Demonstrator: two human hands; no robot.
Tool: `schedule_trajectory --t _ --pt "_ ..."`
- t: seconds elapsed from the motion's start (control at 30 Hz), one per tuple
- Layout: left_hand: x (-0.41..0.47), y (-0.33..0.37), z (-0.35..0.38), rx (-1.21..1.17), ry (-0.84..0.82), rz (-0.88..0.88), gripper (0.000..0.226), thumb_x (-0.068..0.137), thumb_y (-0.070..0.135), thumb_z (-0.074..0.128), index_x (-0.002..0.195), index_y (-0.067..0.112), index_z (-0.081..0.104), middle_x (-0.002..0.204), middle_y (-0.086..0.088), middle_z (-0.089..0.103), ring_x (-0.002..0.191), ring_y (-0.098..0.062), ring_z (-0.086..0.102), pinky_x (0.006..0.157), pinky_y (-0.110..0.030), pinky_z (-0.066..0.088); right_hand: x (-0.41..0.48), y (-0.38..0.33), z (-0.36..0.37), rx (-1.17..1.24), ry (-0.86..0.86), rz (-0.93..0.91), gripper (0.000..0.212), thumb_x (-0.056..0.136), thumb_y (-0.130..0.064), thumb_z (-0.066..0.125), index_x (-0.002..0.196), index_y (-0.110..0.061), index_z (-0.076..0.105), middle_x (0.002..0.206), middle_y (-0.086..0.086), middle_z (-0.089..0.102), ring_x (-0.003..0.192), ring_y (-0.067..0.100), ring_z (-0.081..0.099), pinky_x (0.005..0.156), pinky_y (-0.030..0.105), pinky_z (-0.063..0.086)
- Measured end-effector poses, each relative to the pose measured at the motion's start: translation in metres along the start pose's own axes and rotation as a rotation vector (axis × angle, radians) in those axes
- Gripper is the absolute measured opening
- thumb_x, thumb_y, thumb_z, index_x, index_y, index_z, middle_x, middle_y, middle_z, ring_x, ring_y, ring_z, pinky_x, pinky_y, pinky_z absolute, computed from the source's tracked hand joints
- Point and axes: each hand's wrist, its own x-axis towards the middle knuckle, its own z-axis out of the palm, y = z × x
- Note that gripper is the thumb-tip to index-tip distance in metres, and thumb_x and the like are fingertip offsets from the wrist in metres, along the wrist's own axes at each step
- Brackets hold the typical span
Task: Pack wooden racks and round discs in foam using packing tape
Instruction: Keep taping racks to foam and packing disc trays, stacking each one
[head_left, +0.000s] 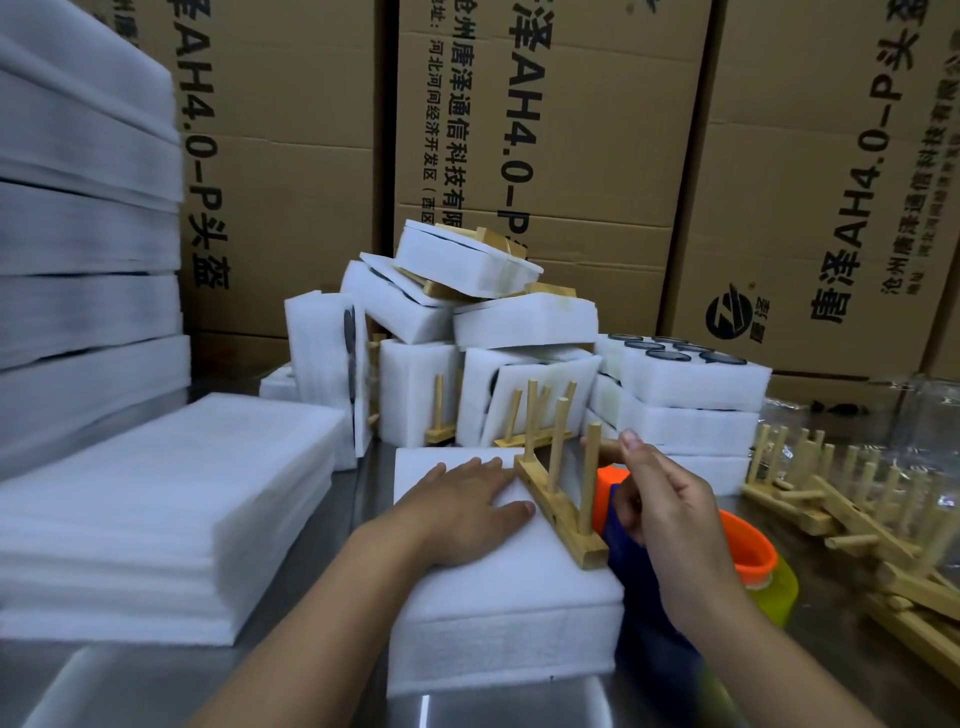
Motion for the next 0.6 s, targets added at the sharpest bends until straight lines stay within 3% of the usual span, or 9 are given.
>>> schedule_trajectory --t 0.07,0.1,0.13,0.23,0.27,0.37,0.43,0.5,0.6 --pt "0.0 0.0 0.0 -0.005 0.005 0.002 0.061 0.096 0.055 0.026 0.15 0.032 0.012 0.158 0.011 0.006 0.145 -0.006 0.0 0.115 -0.03 -0.004 0.003 0.003 -0.001 -0.005 -0.022 0.04 0.03 0.083 -0.039 0.052 0.082 -0.021 0.077 0.06 0.005 0.062 0.057 0.017 0.057 0.058 0.022 0.05" --pt "0.0 0.0 0.0 -0.008 0.01 0.005 0.061 0.096 0.055 0.026 0.15 0.033 0.012 0.158 0.011 0.006 0.145 -0.006 0.0 0.115 -0.03 -0.004 0.004 0.006 -0.001 -0.013 -0.038 0.059 0.028 0.089 -0.032 0.052 0.084 -0.02 0.077 0.076 0.017 0.066 0.072 0.029 0.06 0.071 0.036 0.052" --pt "0.0 0.0 0.0 -0.009 0.015 0.008 0.06 0.096 0.055 0.026 0.15 0.032 0.012 0.158 0.011 0.006 0.145 -0.006 0.001 0.115 -0.03 -0.004 0.005 0.008 -0.001 -0.019 -0.048 0.069 0.026 0.093 -0.024 0.052 0.087 -0.019 0.076 0.087 0.018 0.067 0.084 0.032 0.061 0.08 0.04 0.051" --pt "0.0 -0.001 0.001 -0.059 0.041 0.004 0.06 0.096 0.053 0.031 0.15 0.03 0.018 0.158 0.01 0.012 0.145 -0.008 0.006 0.115 -0.028 0.001 0.005 0.012 0.003 -0.057 -0.054 0.094 0.025 0.095 -0.009 0.049 0.09 -0.016 0.073 0.082 -0.004 0.07 0.077 0.004 0.064 0.066 0.012 0.047" --pt "0.0 -0.001 0.0 -0.136 0.079 -0.012 0.058 0.096 0.05 0.036 0.149 0.028 0.023 0.157 0.009 0.018 0.144 -0.01 0.012 0.114 -0.026 0.007 0.004 0.013 0.003 -0.058 -0.06 0.124 0.024 0.095 -0.008 0.049 0.091 -0.014 0.072 0.081 -0.005 0.07 0.071 0.0 0.062 0.06 0.009 0.045" --pt "0.005 -0.008 -0.01 -0.597 0.31 -0.11 0.04 0.095 0.027 0.049 0.135 0.021 0.05 0.142 0.003 0.047 0.129 -0.014 0.042 0.099 -0.019 0.03 0.005 0.016 0.003 -0.082 -0.107 0.15 0.018 0.093 -0.01 0.055 0.091 -0.013 0.072 0.081 -0.004 0.071 0.073 0.003 0.062 0.061 0.01 0.046" --pt "0.006 -0.017 -0.02 -0.882 0.453 -0.21 0.029 0.093 0.015 0.05 0.119 0.015 0.063 0.129 -0.004 0.059 0.118 -0.019 0.052 0.097 -0.024 0.038 0.003 0.015 0.004 -0.099 -0.134 0.122 0.014 0.091 -0.011 0.058 0.092 -0.014 0.072 0.082 -0.006 0.071 0.073 -0.002 0.06 0.061 0.008 0.044" --pt "0.008 -0.027 -0.027 -1.081 0.538 -0.294 0.018 0.091 0.014 0.052 0.101 0.013 0.067 0.117 -0.01 0.064 0.111 -0.024 0.057 0.1 -0.033 0.041 0.002 0.016 0.005 -0.117 -0.162 0.106 0.011 0.088 -0.011 0.062 0.092 -0.014 0.073 0.081 -0.004 0.07 0.069 -0.003 0.059 0.059 0.01 0.045" --pt "0.008 -0.034 -0.031 -1.242 0.56 -0.297 0.019 0.092 0.018 0.049 0.096 0.012 0.067 0.098 -0.005 0.068 0.092 -0.014 0.062 0.086 -0.03 0.043 0.001 0.018 0.007 -0.201 -0.184 0.115 0.011 0.083 -0.008 0.068 0.09 -0.017 0.072 0.074 -0.003 0.065 0.063 0.001 0.056 0.056 0.017 0.045"
